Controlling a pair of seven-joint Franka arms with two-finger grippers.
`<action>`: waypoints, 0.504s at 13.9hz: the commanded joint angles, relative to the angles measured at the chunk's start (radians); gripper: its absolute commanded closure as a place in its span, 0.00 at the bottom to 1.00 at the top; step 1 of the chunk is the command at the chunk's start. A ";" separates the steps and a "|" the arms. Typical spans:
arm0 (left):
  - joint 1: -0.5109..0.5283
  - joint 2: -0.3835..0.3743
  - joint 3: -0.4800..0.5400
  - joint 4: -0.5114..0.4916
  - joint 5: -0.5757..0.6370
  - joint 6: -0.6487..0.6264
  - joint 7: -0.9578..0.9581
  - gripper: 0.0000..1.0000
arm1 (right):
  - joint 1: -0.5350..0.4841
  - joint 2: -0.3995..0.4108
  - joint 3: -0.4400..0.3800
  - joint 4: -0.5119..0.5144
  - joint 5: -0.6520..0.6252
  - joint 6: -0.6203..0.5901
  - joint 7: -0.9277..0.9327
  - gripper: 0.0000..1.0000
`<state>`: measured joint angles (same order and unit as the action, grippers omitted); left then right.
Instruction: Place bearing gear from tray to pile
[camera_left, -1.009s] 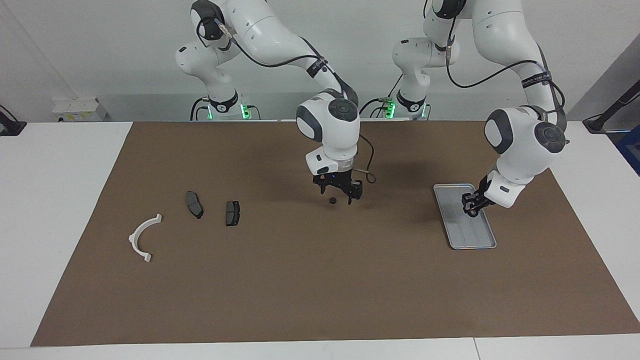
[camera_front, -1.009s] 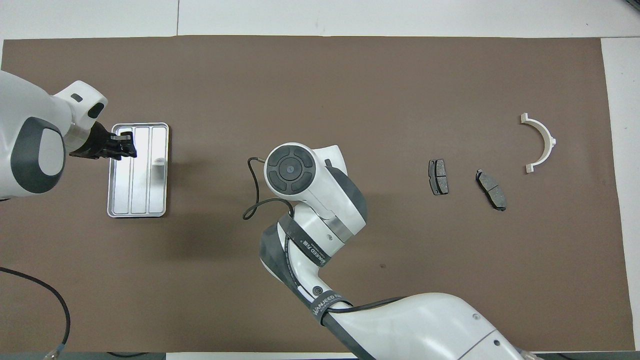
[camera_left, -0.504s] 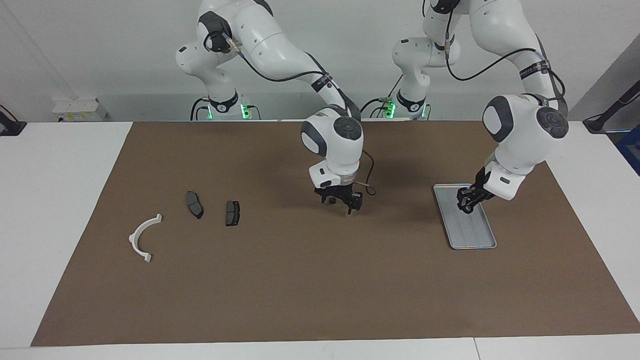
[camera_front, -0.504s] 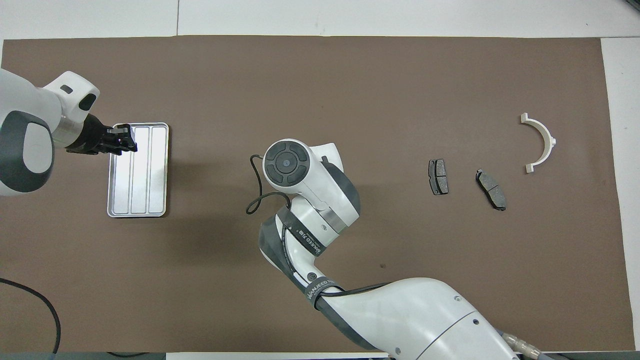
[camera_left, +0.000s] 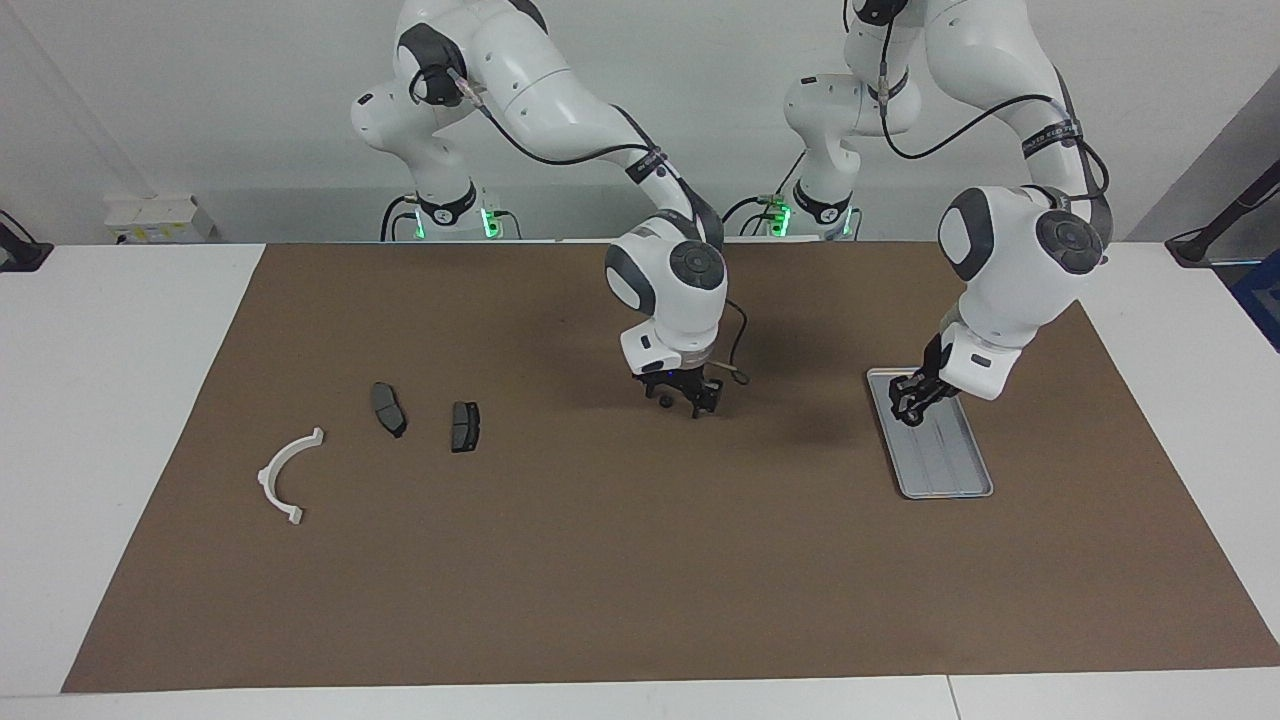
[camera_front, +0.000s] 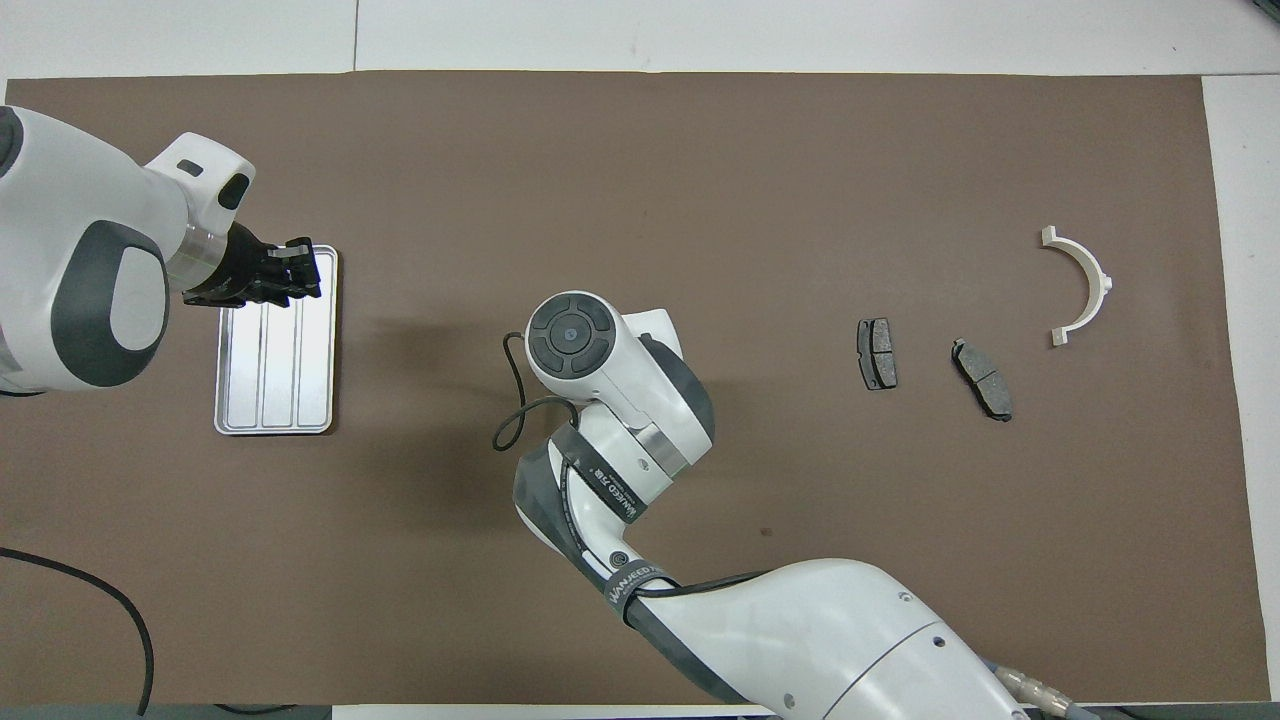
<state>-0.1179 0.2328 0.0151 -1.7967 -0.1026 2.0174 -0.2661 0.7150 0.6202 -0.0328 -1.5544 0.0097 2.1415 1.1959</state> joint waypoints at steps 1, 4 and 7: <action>-0.008 -0.013 0.008 0.008 0.017 -0.028 -0.015 1.00 | -0.017 -0.020 0.011 -0.019 0.015 -0.006 -0.025 0.47; -0.008 -0.013 0.008 0.008 0.017 -0.029 -0.016 1.00 | -0.023 -0.020 0.011 -0.019 0.015 0.003 -0.033 0.83; -0.016 -0.013 0.008 0.010 0.017 -0.029 -0.039 1.00 | -0.029 -0.020 0.011 -0.019 0.013 0.003 -0.044 1.00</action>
<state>-0.1195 0.2328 0.0145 -1.7965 -0.1026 2.0141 -0.2766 0.7098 0.6114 -0.0331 -1.5526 0.0112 2.1421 1.1893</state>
